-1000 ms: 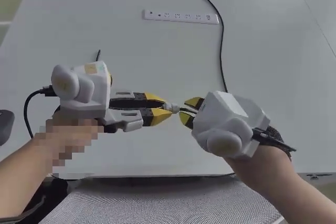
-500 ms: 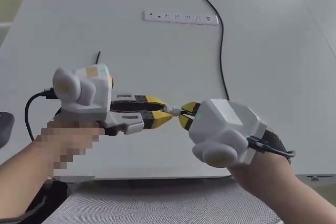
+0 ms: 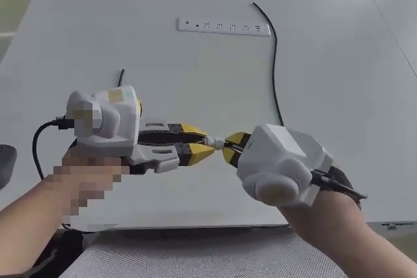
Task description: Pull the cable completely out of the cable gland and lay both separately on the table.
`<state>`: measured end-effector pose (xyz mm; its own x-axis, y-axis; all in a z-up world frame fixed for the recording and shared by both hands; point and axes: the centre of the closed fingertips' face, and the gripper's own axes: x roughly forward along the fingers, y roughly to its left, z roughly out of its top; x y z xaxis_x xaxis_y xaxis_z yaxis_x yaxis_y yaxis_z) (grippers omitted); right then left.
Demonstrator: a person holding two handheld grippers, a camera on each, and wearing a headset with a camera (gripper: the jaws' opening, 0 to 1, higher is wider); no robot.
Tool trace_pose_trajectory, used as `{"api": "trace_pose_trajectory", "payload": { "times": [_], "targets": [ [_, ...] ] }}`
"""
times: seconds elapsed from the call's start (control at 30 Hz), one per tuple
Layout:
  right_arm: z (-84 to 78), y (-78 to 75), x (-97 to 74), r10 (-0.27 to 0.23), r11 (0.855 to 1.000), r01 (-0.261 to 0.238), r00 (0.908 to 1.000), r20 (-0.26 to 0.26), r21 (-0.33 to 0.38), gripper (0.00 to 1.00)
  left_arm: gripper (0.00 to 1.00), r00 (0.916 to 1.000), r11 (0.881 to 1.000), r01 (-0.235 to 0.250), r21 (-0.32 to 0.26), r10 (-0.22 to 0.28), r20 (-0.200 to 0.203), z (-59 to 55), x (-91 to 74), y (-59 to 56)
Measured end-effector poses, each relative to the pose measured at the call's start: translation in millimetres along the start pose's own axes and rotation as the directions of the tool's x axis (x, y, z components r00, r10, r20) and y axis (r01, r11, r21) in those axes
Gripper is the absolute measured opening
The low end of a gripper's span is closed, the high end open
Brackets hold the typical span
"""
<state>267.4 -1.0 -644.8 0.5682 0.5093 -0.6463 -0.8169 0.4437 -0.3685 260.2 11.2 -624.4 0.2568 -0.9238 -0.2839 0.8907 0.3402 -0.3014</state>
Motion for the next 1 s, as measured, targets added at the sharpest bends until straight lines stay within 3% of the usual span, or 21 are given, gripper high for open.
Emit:
{"api": "trace_pose_trajectory", "payload": {
  "times": [0.7, 0.9, 1.0],
  "targets": [
    [-11.0, -2.6, 4.0, -0.001, 0.991, 0.003, 0.9999, -0.016, 0.131, 0.0, 0.15, 0.9999, 1.0, 0.001, 0.006, 0.0, -0.016, -3.8, 2.9, 3.8],
    [-26.5, -9.8, 4.8, -0.012, 0.987, 0.02, 0.9986, -0.051, 0.158, 0.0, 0.15, 1.0, 1.0, 0.002, -0.004, -0.002, -0.008, -3.5, -0.3, 5.1],
    [-37.0, -12.6, 5.6, -0.016, 0.978, 0.03, 0.9972, -0.073, 0.204, 0.0, 0.15, 1.0, 1.0, 0.002, -0.008, -0.002, -0.003, -2.3, -0.5, 4.9]
  ]
}}
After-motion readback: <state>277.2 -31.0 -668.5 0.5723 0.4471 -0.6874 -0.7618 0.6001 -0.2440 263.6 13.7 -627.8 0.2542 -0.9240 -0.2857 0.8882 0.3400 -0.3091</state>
